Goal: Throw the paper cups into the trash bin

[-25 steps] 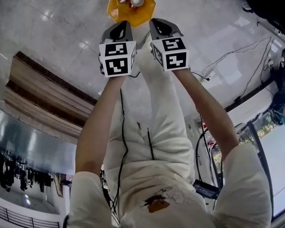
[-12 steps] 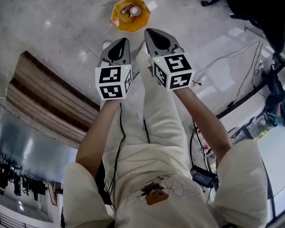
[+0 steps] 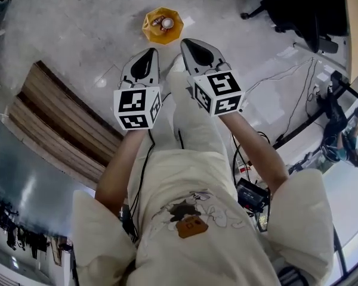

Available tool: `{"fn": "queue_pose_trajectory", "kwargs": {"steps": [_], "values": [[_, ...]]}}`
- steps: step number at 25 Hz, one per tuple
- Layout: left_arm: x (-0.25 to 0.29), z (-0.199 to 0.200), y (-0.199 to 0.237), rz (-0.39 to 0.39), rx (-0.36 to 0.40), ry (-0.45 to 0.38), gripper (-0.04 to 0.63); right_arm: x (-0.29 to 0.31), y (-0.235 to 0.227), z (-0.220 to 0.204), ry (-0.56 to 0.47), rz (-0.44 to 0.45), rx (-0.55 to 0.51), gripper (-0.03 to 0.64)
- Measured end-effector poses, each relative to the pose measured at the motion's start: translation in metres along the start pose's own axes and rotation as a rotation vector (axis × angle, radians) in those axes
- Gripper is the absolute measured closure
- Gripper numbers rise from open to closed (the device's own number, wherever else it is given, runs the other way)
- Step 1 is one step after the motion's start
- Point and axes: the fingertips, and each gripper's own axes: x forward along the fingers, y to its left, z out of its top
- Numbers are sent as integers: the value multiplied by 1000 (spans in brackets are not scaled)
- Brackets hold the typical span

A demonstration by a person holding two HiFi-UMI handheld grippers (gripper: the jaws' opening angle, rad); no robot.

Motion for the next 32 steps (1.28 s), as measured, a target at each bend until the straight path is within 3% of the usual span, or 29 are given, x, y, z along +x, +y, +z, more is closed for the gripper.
{"fn": "queue_pose_trajectory", "kwargs": {"steps": [6, 11, 21, 32], "values": [[-67, 43, -28, -5, 31, -63, 589, -61, 38, 34, -44, 42, -58, 609], [-110, 50, -56, -26, 110, -68, 591, -102, 62, 36, -53, 71, -86, 611], [-194, 88, -64, -27, 176, -150, 589, -155, 103, 55, -110, 71, -109, 611], [-202, 89, -58, -138, 193, -153, 589, -152, 118, 61, -135, 2, -101, 611]]}}
